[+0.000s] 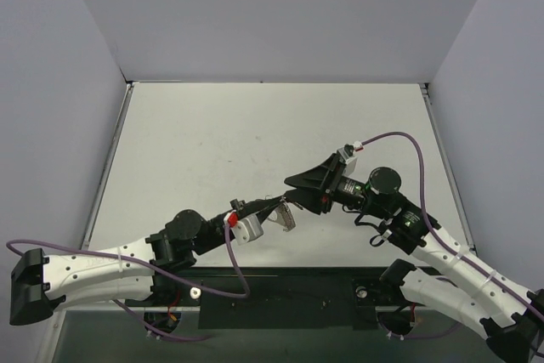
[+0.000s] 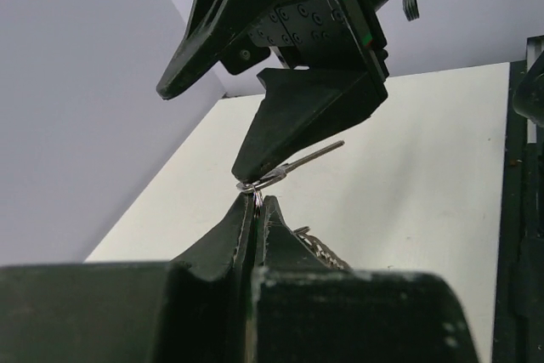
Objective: Remove the keys from the keyring
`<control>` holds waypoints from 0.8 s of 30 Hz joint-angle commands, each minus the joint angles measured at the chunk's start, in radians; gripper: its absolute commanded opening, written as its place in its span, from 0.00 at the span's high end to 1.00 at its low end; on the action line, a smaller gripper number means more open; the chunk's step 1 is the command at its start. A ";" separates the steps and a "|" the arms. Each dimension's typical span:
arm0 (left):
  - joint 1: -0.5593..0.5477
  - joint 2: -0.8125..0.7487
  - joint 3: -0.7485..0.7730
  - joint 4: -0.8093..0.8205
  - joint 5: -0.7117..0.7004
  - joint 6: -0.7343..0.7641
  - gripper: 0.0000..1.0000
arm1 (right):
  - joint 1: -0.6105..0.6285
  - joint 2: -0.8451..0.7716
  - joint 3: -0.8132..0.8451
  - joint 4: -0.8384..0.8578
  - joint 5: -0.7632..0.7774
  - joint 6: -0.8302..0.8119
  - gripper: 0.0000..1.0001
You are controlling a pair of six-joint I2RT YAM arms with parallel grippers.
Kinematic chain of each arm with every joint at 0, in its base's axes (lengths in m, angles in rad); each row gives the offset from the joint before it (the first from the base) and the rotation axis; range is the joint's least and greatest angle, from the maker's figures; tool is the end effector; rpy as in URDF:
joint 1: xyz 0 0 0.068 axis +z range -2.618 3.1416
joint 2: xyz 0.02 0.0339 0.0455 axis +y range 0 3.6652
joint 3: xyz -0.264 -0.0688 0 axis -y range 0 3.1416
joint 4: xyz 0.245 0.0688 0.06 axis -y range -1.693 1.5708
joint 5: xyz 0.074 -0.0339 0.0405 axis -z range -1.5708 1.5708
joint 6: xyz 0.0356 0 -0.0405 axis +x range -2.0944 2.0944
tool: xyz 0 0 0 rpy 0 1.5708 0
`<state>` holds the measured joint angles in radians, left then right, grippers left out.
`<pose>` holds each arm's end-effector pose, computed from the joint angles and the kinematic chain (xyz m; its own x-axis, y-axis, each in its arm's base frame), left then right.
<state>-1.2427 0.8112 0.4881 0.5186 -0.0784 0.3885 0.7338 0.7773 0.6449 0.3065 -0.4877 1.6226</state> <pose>0.0661 -0.1856 0.3053 0.4060 -0.0209 -0.9136 0.8268 0.4343 0.3575 0.1273 0.1373 0.3441 -0.9398 0.3405 -0.0301 -0.0801 -0.1338 0.9878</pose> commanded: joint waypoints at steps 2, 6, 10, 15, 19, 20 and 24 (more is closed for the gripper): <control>-0.020 -0.017 0.015 0.124 -0.052 0.110 1.00 | 0.016 -0.018 0.045 -0.058 0.060 -0.029 0.55; -0.027 -0.032 0.015 0.116 -0.061 0.138 1.00 | 0.016 -0.021 0.048 -0.090 0.066 -0.043 0.53; -0.038 -0.049 0.021 0.113 -0.064 0.145 1.00 | 0.016 -0.027 0.059 -0.136 0.078 -0.066 0.48; -0.052 -0.066 0.023 0.110 -0.078 0.156 1.00 | 0.019 -0.021 0.068 -0.149 0.078 -0.079 0.45; -0.055 -0.058 0.024 0.113 -0.081 0.158 1.00 | 0.042 -0.010 0.084 -0.123 0.078 -0.081 0.48; -0.055 -0.052 0.024 0.115 -0.083 0.158 1.00 | 0.048 -0.004 0.091 -0.110 0.078 -0.082 0.50; -0.055 -0.038 0.026 0.124 -0.084 0.162 1.00 | 0.111 0.025 0.119 -0.070 0.083 -0.083 0.56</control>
<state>-1.2911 0.7673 0.4881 0.5526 -0.1493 0.5365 0.7959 0.7815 0.6987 0.1509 -0.4110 1.5539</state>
